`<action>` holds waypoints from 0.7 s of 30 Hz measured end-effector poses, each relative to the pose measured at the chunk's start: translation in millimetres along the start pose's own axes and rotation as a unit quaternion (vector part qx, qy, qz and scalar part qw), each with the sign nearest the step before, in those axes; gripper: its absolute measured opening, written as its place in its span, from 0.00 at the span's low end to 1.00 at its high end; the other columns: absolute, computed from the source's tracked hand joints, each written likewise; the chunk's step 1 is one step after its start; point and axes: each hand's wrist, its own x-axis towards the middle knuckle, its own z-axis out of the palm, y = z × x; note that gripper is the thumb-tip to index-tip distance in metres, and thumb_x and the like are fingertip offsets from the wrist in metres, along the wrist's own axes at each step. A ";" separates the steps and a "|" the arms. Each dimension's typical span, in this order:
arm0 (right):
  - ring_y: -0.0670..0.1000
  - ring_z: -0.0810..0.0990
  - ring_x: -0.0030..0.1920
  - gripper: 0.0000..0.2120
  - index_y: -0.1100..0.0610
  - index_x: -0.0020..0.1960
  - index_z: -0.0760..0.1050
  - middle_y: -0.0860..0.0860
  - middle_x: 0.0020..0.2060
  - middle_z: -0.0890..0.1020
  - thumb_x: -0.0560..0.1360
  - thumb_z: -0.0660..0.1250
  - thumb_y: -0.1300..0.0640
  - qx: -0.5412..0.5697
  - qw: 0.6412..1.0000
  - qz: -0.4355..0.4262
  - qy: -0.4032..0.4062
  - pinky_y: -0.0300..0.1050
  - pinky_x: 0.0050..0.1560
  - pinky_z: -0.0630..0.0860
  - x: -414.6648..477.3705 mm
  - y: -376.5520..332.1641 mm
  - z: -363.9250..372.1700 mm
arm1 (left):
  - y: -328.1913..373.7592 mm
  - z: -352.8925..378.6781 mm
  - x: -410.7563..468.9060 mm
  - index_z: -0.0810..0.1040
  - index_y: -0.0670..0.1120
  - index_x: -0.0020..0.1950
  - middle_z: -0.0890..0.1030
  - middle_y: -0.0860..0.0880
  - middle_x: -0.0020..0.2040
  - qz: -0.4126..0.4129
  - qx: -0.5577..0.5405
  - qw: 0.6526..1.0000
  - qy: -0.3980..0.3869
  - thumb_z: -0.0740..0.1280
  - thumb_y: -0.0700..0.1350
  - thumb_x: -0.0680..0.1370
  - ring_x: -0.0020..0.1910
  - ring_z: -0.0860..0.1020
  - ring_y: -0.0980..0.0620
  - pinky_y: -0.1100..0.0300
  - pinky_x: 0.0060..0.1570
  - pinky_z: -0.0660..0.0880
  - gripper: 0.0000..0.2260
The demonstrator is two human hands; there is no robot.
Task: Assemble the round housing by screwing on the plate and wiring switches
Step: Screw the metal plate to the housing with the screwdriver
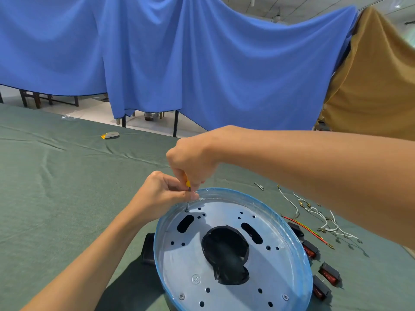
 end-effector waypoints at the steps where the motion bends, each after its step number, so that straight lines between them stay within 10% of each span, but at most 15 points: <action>1: 0.42 0.77 0.33 0.04 0.52 0.46 0.83 0.45 0.31 0.81 0.73 0.71 0.55 -0.002 1.000 -0.002 0.014 0.34 0.25 0.66 1.8 -0.2 1.5 | 0.0 -0.1 -0.5 0.88 0.50 0.40 0.82 0.30 0.46 -0.008 -0.009 1.000 0.001 0.83 0.50 0.61 0.43 0.74 0.48 0.45 0.49 0.75 0.10; 3: 0.45 0.77 0.32 0.03 0.52 0.40 0.81 0.44 0.27 0.80 0.73 0.70 0.55 0.017 1.000 0.006 0.008 0.34 0.27 0.69 4.4 0.8 1.7 | 1.1 0.7 -1.1 0.88 0.51 0.39 0.85 0.35 0.44 -0.019 -0.010 1.000 0.000 0.80 0.46 0.65 0.43 0.77 0.48 0.41 0.52 0.77 0.05; 7: 0.49 0.71 0.27 0.06 0.54 0.40 0.81 0.45 0.26 0.79 0.74 0.67 0.55 0.129 0.984 0.100 -0.071 0.33 0.25 0.67 15.3 3.6 -2.3 | -2.3 -0.7 -1.0 0.86 0.60 0.33 0.84 0.54 0.31 -0.002 0.016 1.000 -0.010 0.78 0.42 0.70 0.32 0.76 0.58 0.62 0.37 0.73 0.12; 12: 0.50 0.60 0.26 0.06 0.56 0.47 0.76 0.49 0.31 0.75 0.78 0.62 0.56 0.183 0.956 0.168 -0.155 0.36 0.26 0.60 26.4 -1.8 -10.3 | -2.2 -2.3 -2.7 0.87 0.58 0.37 0.86 0.39 0.44 -0.014 -0.001 1.000 -0.009 0.78 0.44 0.70 0.43 0.78 0.50 0.50 0.47 0.75 0.07; 21: 0.48 0.67 0.26 0.21 0.51 0.29 0.62 0.49 0.29 0.68 0.73 0.71 0.54 -0.109 0.991 -0.021 0.073 0.40 0.25 0.63 -11.4 -1.0 -1.0 | -4.8 -3.2 -0.2 0.88 0.50 0.40 0.87 0.49 0.41 -0.022 0.004 0.999 -0.024 0.77 0.40 0.71 0.47 0.85 0.52 0.55 0.48 0.80 0.05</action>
